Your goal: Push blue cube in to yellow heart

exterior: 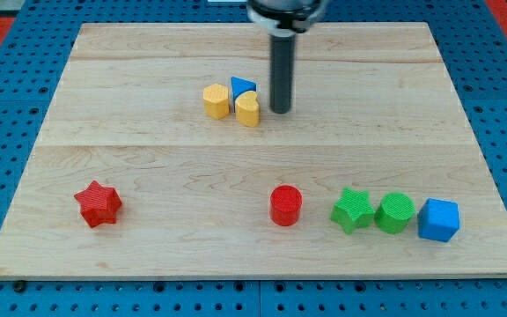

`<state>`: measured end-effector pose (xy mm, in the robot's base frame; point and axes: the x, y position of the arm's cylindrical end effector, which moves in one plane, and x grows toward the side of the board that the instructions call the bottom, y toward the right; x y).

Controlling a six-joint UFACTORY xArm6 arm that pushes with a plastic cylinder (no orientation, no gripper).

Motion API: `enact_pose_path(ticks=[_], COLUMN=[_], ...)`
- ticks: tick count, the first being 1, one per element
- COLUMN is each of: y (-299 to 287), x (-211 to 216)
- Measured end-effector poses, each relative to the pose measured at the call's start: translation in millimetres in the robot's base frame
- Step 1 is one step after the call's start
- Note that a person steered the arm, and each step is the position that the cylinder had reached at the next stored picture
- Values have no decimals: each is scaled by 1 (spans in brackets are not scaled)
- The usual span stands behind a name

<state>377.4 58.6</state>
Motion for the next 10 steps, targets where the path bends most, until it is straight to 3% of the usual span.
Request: enact_pose_path(ticks=[2,4,5,6,8,10], y=[132,226,224,181,101,60], x=[32,143,213,217,177,123])
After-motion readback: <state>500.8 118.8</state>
